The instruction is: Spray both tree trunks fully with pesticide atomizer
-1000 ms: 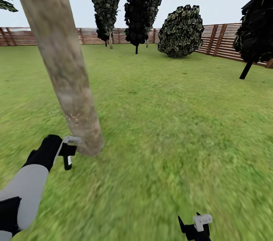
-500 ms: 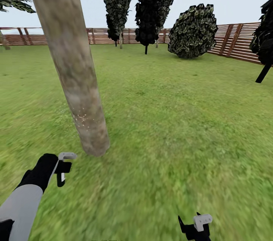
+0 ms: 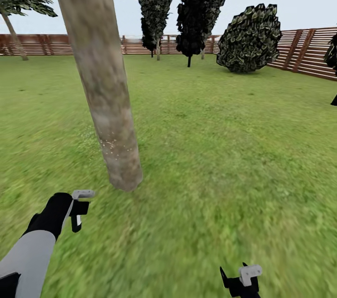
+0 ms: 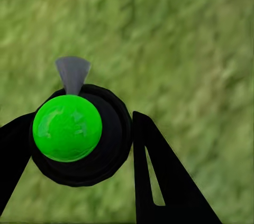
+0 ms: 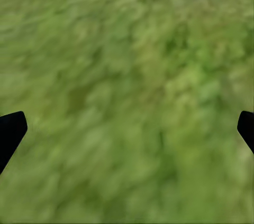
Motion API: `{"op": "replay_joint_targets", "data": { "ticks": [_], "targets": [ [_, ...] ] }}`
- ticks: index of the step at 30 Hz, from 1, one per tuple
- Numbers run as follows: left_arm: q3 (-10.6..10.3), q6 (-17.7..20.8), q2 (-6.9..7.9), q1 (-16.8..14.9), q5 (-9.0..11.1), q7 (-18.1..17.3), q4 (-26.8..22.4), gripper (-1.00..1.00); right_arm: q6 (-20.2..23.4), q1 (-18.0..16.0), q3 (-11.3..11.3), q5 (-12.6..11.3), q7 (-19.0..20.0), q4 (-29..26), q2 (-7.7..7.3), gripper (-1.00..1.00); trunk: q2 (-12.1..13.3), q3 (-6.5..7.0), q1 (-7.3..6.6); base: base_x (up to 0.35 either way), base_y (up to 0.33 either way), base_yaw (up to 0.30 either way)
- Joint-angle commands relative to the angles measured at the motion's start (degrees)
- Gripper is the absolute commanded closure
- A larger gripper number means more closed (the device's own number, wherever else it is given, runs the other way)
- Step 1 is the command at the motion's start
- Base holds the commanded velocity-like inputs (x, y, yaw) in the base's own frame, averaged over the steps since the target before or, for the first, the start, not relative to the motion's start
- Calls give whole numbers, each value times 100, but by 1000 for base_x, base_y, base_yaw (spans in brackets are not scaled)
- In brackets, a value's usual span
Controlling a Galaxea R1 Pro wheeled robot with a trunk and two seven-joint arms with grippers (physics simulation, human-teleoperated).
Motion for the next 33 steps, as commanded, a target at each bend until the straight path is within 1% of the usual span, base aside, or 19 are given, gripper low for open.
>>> {"op": "replay_joint_targets", "data": {
  "ticks": [1,9,18,22,23,26,28,31,33],
  "targets": [
    [30,12,-12,-1,-65,-50,-16,100,-17,-3,-49,9,50,0,0,-100,-2,-5,-1,17,-32,174],
    [81,9,-31,57,-53,-41,3,100,-17,0,-49,9,50,-1,0,-100,-2,-5,-1,99,-205,32],
    [89,2,-32,72,-49,-37,-43,100,-17,-2,-49,9,50,2,0,-100,-2,-5,-1,123,-246,0],
    [99,-383,-23,120,-60,-34,71,100,-17,-2,-49,9,50,0,0,-100,-2,-5,-1,197,-217,0],
    [132,-427,-19,142,-59,-33,131,100,-17,-2,-49,9,50,0,0,-100,-2,-5,-1,263,-167,0],
    [357,-469,-11,164,-67,-33,202,100,-17,-1,-49,9,50,-2,0,-100,-2,-5,-1,284,-136,41],
    [407,-476,10,167,-75,-33,210,100,-17,-2,-49,9,50,-3,0,-100,-2,-5,-1,301,-107,205],
    [423,-482,27,198,-96,-24,211,100,-17,0,-49,9,50,-3,0,-100,-2,-5,-1,296,-116,265],
    [424,-483,29,277,-96,115,189,100,-17,0,-49,9,50,-3,0,-100,-2,-5,-1,181,-205,276]
  ]
}}
